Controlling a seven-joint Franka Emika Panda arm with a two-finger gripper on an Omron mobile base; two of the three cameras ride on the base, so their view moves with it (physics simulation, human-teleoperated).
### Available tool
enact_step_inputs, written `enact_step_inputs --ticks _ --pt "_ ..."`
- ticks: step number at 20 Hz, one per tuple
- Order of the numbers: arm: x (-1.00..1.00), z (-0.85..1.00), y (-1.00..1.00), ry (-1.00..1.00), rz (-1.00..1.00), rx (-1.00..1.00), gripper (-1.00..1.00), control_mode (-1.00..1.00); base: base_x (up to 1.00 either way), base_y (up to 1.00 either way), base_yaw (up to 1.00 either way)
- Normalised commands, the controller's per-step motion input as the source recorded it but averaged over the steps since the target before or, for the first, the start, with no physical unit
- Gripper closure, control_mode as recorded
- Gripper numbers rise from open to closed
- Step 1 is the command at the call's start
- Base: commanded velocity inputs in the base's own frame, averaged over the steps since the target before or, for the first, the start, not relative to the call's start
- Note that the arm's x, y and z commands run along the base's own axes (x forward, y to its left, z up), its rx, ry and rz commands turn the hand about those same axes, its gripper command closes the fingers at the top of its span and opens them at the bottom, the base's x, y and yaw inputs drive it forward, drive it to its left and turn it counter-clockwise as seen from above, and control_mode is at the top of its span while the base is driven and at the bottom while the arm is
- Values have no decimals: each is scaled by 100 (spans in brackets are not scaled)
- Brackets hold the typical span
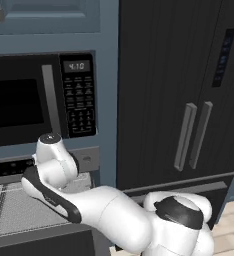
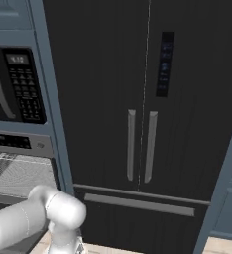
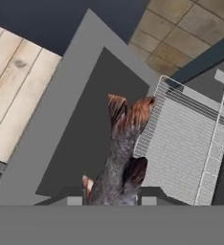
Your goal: Take the fish from the oven and place it on the plate on the counter.
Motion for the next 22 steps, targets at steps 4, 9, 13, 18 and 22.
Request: enact_step_inputs --ticks 4,9,13,18,22 --pt "0 0 0 0 0 0 100 100 -100 -29 -10" --pt "0 0 0 0 0 0 100 100 -78 -67 -10" --pt "0 0 0 0 0 0 100 100 -10 -100 -11" --pt "0 0 0 0 0 0 100 100 0 -100 -8" --pt "0 0 0 0 0 0 100 100 10 -100 -5"
